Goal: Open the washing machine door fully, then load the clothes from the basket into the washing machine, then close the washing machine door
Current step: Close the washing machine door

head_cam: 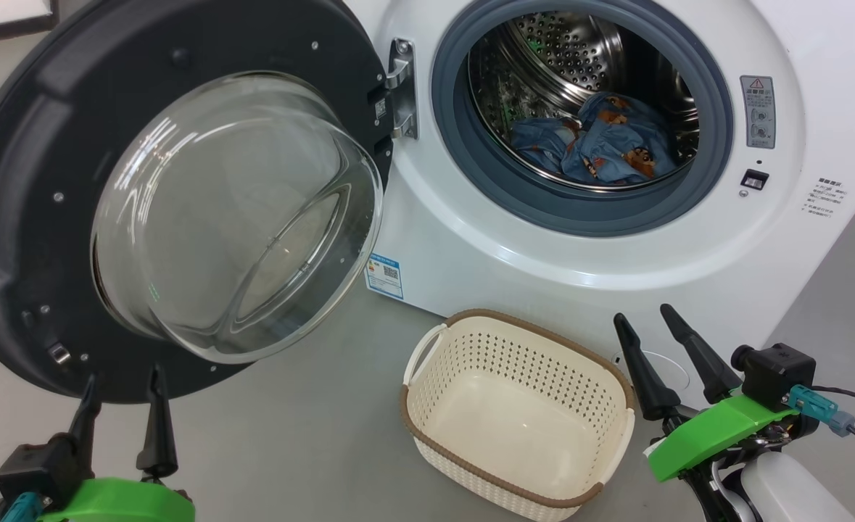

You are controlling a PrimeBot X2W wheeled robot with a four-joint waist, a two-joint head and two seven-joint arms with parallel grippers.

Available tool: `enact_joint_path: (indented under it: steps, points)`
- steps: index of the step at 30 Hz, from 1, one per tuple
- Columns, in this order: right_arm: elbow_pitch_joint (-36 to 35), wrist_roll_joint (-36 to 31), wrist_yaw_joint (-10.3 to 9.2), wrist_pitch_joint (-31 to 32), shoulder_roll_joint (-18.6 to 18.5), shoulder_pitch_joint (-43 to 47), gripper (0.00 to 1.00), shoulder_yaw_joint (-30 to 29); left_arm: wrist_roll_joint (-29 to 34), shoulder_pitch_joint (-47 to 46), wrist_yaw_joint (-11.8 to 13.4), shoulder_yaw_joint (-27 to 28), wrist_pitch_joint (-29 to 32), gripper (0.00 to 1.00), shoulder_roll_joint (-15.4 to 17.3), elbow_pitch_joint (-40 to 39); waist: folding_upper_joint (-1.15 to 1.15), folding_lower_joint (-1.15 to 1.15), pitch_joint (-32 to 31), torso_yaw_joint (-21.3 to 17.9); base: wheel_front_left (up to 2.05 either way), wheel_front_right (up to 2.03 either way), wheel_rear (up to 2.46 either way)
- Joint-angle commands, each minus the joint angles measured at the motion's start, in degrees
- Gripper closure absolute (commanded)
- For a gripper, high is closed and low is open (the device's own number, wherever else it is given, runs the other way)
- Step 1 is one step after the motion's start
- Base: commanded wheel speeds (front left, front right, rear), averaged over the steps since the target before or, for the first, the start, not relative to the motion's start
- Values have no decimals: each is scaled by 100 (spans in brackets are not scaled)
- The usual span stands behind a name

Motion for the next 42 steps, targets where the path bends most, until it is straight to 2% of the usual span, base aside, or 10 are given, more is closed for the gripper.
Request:
enact_joint_path:
  steps: [1, 17, 18, 19, 20, 26, 33, 38, 42]
  points:
    - [-109, 32, 32, -46, -55, -181, 0, 85, -26, -86, 26, 198, -45, 0, 162, -163, 0, 0, 1, -1, 0, 0, 0]
    - [-129, 27, 32, -46, -29, -76, 0, 34, -42, -209, -11, 110, -1, 1, 247, -106, 0, 0, -25, -29, 0, 0, 0]
    - [-131, 26, 32, -46, -29, -68, 0, 32, -43, -229, -20, 105, 5, 50, 261, -108, 0, 0, -25, -36, 0, 0, 0]
    - [-134, 25, 32, -46, -30, -63, 0, 31, -41, -252, -30, 101, 9, 72, 278, -118, 0, 0, -24, -45, 0, 0, 0]
    - [-136, 23, 32, -46, -31, -59, 0, 30, -41, -275, -39, 102, 9, 100, 296, -135, 0, 0, -23, -55, 0, 0, 0]
    - [-140, 19, 32, -46, -54, -41, 0, 40, -71, -514, -85, 212, 44, 100, 501, -480, 0, 0, -8, -101, 0, 0, 0]
    - [-136, 31, 32, -46, -119, -40, 0, 101, -147, -1282, -195, 586, 228, 100, 1059, -1378, 0, 0, -9, -176, 0, 0, 0]
    - [-109, 42, 32, -46, -142, -73, 0, 194, -775, -1828, -297, 1139, 472, 100, 1247, -1708, 0, 0, -7, -346, 0, 0, 0]
    - [-94, 42, 32, -46, -180, -96, 0, 213, -1496, -2095, -452, 1743, 625, 100, 1386, -1398, 0, 0, 21, -525, 0, 0, 0]
